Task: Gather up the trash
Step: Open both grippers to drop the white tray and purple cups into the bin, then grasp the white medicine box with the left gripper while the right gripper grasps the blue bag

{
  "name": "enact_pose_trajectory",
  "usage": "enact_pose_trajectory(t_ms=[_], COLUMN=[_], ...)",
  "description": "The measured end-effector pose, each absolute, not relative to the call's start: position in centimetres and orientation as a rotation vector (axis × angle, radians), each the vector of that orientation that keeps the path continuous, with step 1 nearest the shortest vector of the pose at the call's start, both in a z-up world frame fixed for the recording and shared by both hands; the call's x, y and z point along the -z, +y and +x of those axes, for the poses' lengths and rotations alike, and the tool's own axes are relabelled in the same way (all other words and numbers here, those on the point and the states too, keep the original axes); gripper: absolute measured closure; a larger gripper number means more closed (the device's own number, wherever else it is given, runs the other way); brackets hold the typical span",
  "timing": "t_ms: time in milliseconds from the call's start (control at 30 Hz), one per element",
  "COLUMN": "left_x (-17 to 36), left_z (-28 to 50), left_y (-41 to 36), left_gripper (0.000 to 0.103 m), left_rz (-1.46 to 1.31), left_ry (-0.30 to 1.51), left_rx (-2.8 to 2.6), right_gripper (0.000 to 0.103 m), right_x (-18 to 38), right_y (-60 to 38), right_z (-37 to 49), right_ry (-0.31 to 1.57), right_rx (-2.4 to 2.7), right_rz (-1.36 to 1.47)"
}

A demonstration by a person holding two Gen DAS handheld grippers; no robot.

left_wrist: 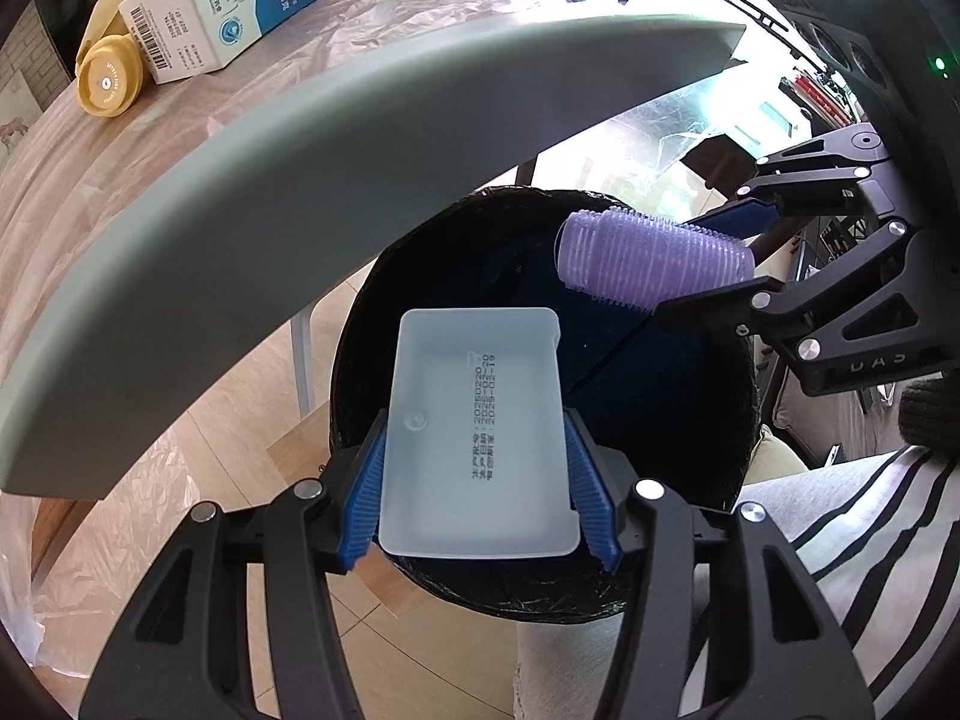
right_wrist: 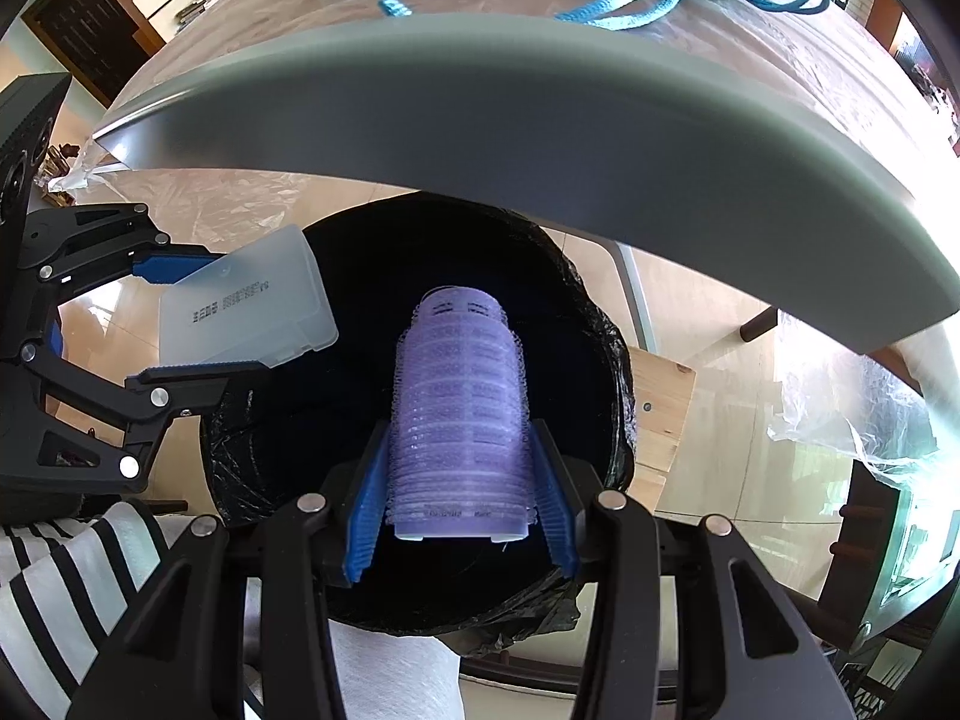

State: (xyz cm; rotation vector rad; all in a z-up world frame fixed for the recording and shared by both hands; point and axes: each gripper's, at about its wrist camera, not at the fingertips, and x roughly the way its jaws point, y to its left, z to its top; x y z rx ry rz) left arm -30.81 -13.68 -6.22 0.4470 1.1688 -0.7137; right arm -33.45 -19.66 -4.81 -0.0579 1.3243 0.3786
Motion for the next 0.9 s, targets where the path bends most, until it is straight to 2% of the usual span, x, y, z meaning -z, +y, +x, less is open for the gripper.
enact_pose_trajectory(t_ms=[67, 100, 167, 200, 400, 467, 600, 633, 767, 900], left_x=[5.9, 5.7, 5.6, 5.4, 2.9, 1.2, -3.7, -4.6, -7.4, -8.2], left_z=[-30.9, -30.9, -31.2, -31.2, -31.7, -31.9, -32.1, -31.9, -29.3, -25.5], left_y=[-13.5, -13.4, -13.5, -13.3, -11.6, -10.7, -9.4, -9.2, -9.0, -9.2], left_gripper=[0.046, 0.035, 0.019, 0.019, 0.019, 0.018, 0.002, 0.002, 0.002, 0.002], left_rz=[0.439, 0.435, 0.431, 0.420, 0.374, 0.352, 0.312, 0.309, 0.310, 0.305], left_ry=[1.159, 1.159, 1.147, 1.144, 1.113, 1.081, 0.945, 0.913, 0.822, 0.794], left_rx=[0.731, 0.740, 0.745, 0.754, 0.754, 0.763, 0.791, 0.785, 0.703, 0.659], right_gripper=[0.058, 0.058, 0.043, 0.035, 0.030, 0.023, 0.007, 0.005, 0.004, 0.004], right_x=[4.6, 4.5, 4.1, 3.9, 0.7, -1.5, -6.6, -7.9, -10.3, -10.4], right_y=[-19.6, -19.6, -19.7, -19.9, -21.2, -21.7, -22.8, -23.3, -24.7, -25.1], right_z=[-33.5, -33.5, -33.6, -33.6, -34.7, -35.4, -35.7, -35.3, -32.5, -28.8], right_ry=[1.323, 1.319, 1.316, 1.311, 1.247, 1.193, 1.040, 0.994, 0.894, 0.886], right_rx=[-0.381, -0.379, -0.383, -0.382, -0.388, -0.395, -0.384, -0.363, -0.270, -0.253], right_rz=[-0.064, -0.065, -0.047, -0.041, -0.023, -0.020, -0.032, -0.036, -0.031, -0.056])
